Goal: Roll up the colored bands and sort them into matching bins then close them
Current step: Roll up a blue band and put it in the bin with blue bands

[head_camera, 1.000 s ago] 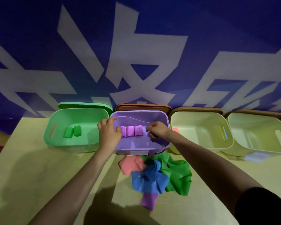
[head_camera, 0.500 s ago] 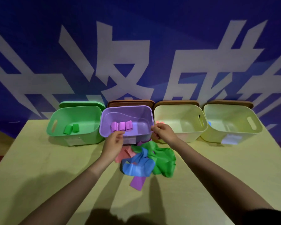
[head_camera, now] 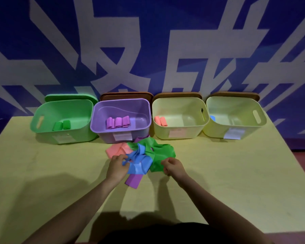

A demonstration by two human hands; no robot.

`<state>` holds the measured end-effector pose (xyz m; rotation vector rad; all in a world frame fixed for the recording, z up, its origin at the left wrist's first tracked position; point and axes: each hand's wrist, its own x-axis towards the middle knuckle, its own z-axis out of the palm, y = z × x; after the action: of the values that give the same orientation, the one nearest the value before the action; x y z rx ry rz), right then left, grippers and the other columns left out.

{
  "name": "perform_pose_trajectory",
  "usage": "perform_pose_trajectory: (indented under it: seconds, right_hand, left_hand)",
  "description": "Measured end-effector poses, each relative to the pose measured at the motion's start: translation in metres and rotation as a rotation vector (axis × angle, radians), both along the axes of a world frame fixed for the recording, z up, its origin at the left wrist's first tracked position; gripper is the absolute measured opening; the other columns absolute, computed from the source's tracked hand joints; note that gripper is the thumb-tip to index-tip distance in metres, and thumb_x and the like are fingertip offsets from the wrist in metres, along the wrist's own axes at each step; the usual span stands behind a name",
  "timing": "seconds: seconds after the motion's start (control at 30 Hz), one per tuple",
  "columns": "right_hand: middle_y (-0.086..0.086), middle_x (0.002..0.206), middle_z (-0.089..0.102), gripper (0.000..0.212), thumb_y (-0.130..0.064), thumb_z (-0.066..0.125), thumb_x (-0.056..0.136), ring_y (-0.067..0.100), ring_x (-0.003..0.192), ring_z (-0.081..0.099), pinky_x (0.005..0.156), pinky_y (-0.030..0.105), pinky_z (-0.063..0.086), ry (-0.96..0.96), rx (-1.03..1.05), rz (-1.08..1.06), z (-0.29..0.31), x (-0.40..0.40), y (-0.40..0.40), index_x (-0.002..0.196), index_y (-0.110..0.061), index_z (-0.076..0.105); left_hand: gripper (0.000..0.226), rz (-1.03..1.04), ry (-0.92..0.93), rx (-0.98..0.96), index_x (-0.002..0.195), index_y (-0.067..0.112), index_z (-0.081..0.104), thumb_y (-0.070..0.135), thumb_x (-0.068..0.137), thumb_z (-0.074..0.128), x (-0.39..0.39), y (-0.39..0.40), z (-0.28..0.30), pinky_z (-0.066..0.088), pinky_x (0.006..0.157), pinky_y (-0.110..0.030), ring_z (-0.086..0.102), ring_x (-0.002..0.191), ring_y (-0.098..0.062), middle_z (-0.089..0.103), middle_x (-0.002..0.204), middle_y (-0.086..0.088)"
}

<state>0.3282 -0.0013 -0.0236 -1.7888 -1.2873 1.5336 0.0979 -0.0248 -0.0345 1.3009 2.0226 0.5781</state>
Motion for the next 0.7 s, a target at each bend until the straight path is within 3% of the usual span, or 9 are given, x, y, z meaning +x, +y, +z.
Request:
perform_pose_trajectory:
  seconds: [0.07, 0.13, 0.23, 0.33, 0.43, 0.53, 0.6, 0.7]
  right_hand:
    - [0.001, 0.063, 0.057, 0.015, -0.023, 0.060, 0.090, 0.018, 0.060, 0.051, 0.065, 0.033, 0.042, -0.103, 0.006, 0.070, -0.011, -0.004, 0.000, 0.076, -0.019, 0.057]
    - [0.001, 0.078, 0.058, 0.008, -0.027, 0.061, 0.090, 0.018, 0.073, 0.052, 0.068, 0.028, 0.038, -0.203, 0.010, 0.176, -0.014, -0.010, 0.005, 0.094, -0.021, 0.060]
    - [0.004, 0.093, 0.058, 0.039, -0.029, 0.065, 0.088, 0.019, 0.086, 0.057, 0.071, 0.024, 0.038, -0.306, 0.050, 0.342, -0.013, -0.025, 0.015, 0.123, -0.016, 0.057]
    - [0.010, 0.119, 0.056, 0.056, -0.035, 0.068, 0.085, 0.025, 0.110, 0.057, 0.089, 0.026, 0.042, -0.356, 0.070, 0.407, -0.017, -0.040, 0.026, 0.135, -0.020, 0.048]
    - [0.012, 0.124, 0.056, 0.054, -0.035, 0.066, 0.086, 0.026, 0.113, 0.055, 0.090, 0.029, 0.042, -0.395, 0.054, 0.443, -0.022, -0.046, 0.032, 0.135, -0.018, 0.049]
    - [0.004, 0.099, 0.062, 0.032, -0.028, 0.064, 0.088, 0.023, 0.096, 0.058, 0.079, 0.027, 0.042, -0.388, 0.056, 0.443, -0.024, -0.045, 0.035, 0.118, -0.017, 0.061]
    - [-0.006, 0.079, 0.056, 0.013, -0.023, 0.064, 0.088, 0.015, 0.083, 0.053, 0.069, 0.025, 0.038, -0.357, 0.060, 0.416, -0.024, -0.044, 0.037, 0.100, -0.020, 0.066]
    - [-0.002, 0.078, 0.057, 0.007, -0.019, 0.062, 0.089, 0.011, 0.077, 0.052, 0.065, 0.024, 0.036, -0.310, 0.089, 0.415, -0.021, -0.044, 0.039, 0.084, -0.016, 0.067]
  left_hand:
    - [0.031, 0.005, 0.071, 0.032, 0.111, 0.003, 0.065, 0.001, 0.080, 0.067, 0.005, -0.001, -0.006, 0.041, 0.093, -0.035, 0.054, 0.106, -0.034, 0.056, 0.110, -0.021]
    - [0.030, -0.009, 0.084, 0.023, 0.112, 0.002, 0.064, 0.003, 0.082, 0.066, 0.009, 0.000, -0.009, 0.040, 0.095, -0.038, 0.052, 0.110, -0.034, 0.054, 0.113, -0.021]
    - [0.026, -0.049, 0.057, -0.026, 0.109, 0.003, 0.065, 0.009, 0.084, 0.065, 0.014, 0.006, -0.014, 0.045, 0.088, -0.038, 0.058, 0.103, -0.034, 0.059, 0.108, -0.019]
    - [0.027, -0.053, 0.010, -0.032, 0.109, 0.005, 0.065, 0.014, 0.084, 0.068, 0.017, 0.014, -0.018, 0.048, 0.084, -0.035, 0.062, 0.096, -0.028, 0.066, 0.103, -0.012]
    - [0.024, -0.051, -0.010, -0.064, 0.106, 0.006, 0.065, 0.016, 0.085, 0.068, 0.013, 0.019, -0.021, 0.048, 0.077, -0.031, 0.064, 0.088, -0.024, 0.068, 0.094, -0.008]
    - [0.009, -0.115, 0.034, -0.099, 0.088, 0.011, 0.067, 0.019, 0.085, 0.068, 0.006, 0.026, -0.022, 0.042, 0.064, -0.030, 0.060, 0.074, -0.021, 0.063, 0.076, -0.004]
    - [0.030, -0.151, 0.056, -0.109, 0.061, 0.019, 0.053, 0.020, 0.088, 0.065, 0.003, 0.030, -0.020, 0.028, 0.055, -0.031, 0.049, 0.062, -0.019, 0.047, 0.057, 0.003]
    - [0.043, -0.153, -0.016, -0.041, 0.054, 0.020, 0.039, 0.018, 0.091, 0.061, 0.000, 0.035, -0.014, 0.027, 0.053, -0.025, 0.040, 0.052, -0.011, 0.040, 0.050, 0.003]
